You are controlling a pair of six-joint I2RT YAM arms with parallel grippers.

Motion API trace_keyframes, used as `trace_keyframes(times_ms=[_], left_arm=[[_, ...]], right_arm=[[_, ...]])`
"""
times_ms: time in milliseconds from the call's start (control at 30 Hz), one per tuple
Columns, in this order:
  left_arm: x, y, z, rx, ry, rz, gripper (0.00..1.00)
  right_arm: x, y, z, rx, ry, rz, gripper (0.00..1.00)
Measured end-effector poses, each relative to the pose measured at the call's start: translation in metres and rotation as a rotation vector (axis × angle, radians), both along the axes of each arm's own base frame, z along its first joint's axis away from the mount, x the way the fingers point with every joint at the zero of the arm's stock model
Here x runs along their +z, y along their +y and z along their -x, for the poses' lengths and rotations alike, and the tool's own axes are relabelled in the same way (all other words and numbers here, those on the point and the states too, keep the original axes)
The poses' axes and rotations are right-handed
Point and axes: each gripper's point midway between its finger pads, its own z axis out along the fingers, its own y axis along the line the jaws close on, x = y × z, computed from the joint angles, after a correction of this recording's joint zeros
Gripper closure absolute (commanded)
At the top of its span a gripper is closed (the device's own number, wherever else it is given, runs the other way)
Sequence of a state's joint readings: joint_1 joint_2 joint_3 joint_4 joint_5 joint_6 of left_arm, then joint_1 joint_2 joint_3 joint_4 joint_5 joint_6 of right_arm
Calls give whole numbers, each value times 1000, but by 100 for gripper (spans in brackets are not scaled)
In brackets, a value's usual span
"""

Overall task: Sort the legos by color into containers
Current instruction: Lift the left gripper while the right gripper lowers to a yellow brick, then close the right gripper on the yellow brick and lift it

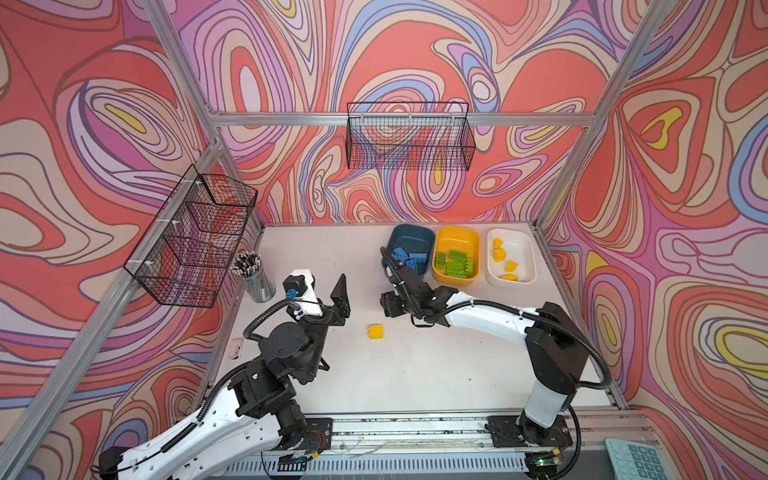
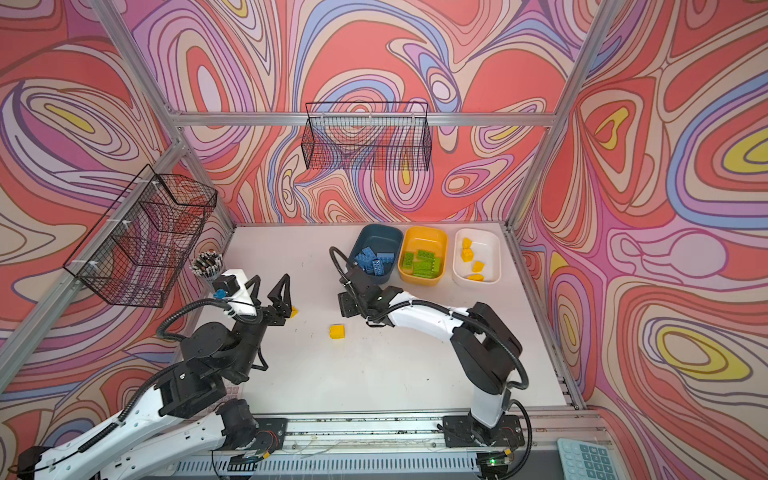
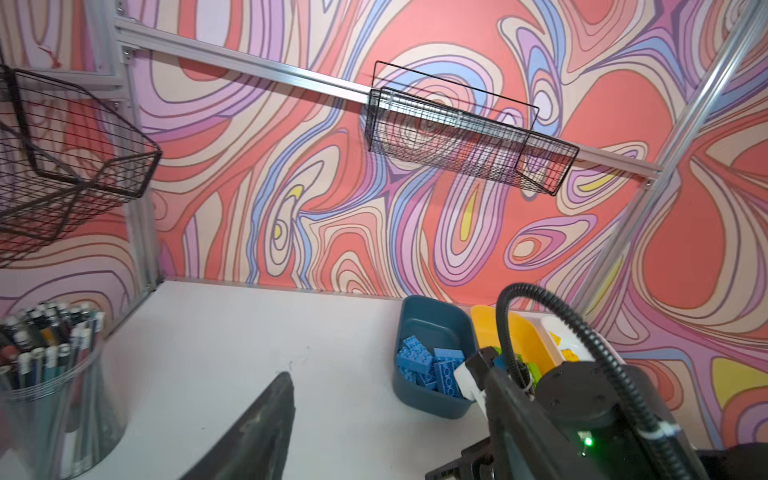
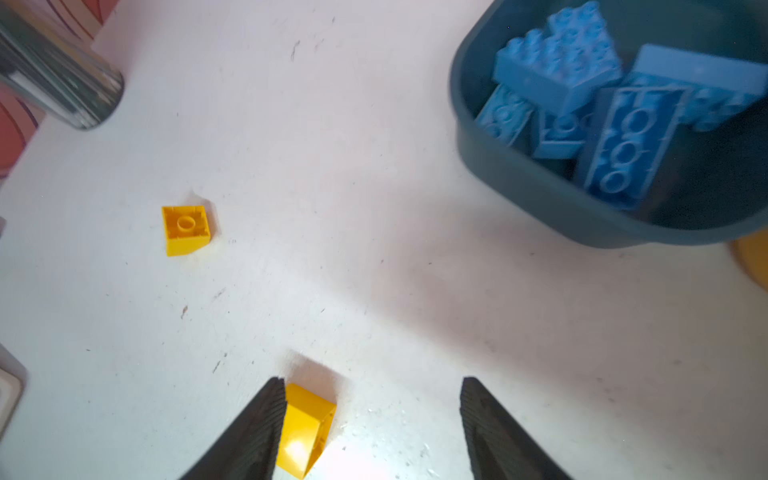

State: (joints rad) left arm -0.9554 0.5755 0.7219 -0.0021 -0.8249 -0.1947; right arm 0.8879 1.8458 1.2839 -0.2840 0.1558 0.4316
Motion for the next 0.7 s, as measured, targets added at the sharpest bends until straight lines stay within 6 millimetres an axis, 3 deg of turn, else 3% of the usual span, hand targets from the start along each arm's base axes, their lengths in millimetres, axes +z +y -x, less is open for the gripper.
trace_keyframes(times_ms=[133, 267, 467, 700], left_arm=[[-9, 14, 5, 37, 24, -32, 28], [-21, 17, 6, 50, 58, -77, 28], [-36, 18, 5, 52, 87, -108, 28], [-39, 17, 5, 51, 93, -112, 28]], right_arm=[[-28, 25, 23, 36, 21, 49, 26], [-43, 34, 36, 22, 11, 88, 24], [-48, 38, 35, -14, -24, 123, 25], [-54, 39, 30, -35, -30, 147, 25]])
